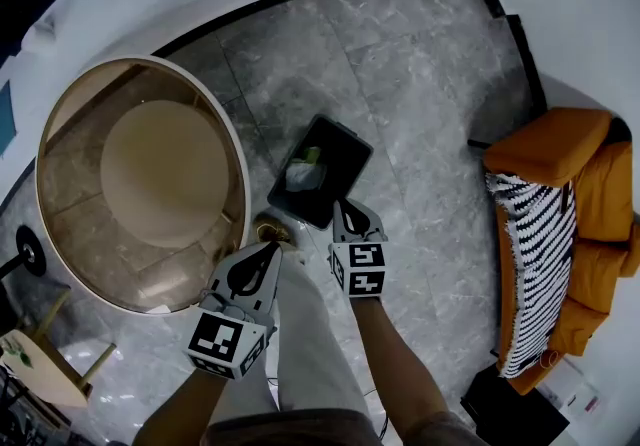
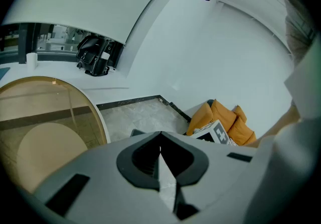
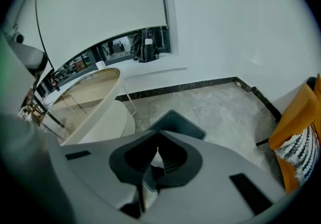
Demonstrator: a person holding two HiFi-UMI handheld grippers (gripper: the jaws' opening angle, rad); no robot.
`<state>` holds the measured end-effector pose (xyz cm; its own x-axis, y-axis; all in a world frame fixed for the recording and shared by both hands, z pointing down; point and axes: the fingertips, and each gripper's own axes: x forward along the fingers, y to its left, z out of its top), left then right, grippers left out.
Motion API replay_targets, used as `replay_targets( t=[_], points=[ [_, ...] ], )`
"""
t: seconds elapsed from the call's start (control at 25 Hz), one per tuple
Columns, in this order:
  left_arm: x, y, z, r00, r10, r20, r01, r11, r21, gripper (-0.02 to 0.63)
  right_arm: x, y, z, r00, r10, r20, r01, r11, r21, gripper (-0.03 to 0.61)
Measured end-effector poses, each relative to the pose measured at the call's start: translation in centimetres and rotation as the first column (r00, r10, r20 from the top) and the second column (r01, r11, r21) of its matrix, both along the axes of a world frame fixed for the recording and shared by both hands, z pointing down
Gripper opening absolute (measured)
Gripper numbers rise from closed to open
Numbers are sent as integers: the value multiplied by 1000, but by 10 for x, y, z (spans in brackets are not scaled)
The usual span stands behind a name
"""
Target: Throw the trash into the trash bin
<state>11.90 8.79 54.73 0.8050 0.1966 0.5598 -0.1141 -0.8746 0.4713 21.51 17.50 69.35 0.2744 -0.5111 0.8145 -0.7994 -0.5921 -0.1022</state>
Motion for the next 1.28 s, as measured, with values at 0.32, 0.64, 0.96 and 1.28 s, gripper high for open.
replay_targets(
  t=[0.32, 0.64, 0.96, 1.28],
  points=[
    [-10, -9, -27, 998, -57, 5, 57, 998, -5, 20, -14, -7, -46, 1000, -17, 7, 17, 1000, 18, 18],
    [-21, -16, -121, 995, -84, -53, 85, 996, 11, 20, -42, -27, -170, 997, -76, 0, 75, 990, 122, 18],
    [-66, -36, -246, 984, -118, -130, 129, 989, 76, 20, -96, -83, -331, 950, -307, -58, 309, 894, 323, 19],
    [-126, -62, -351, 941, -208, -266, 262, 947, 187, 20, -173, -135, -489, 784, -558, -272, 607, 597, 524, 20]
  ],
)
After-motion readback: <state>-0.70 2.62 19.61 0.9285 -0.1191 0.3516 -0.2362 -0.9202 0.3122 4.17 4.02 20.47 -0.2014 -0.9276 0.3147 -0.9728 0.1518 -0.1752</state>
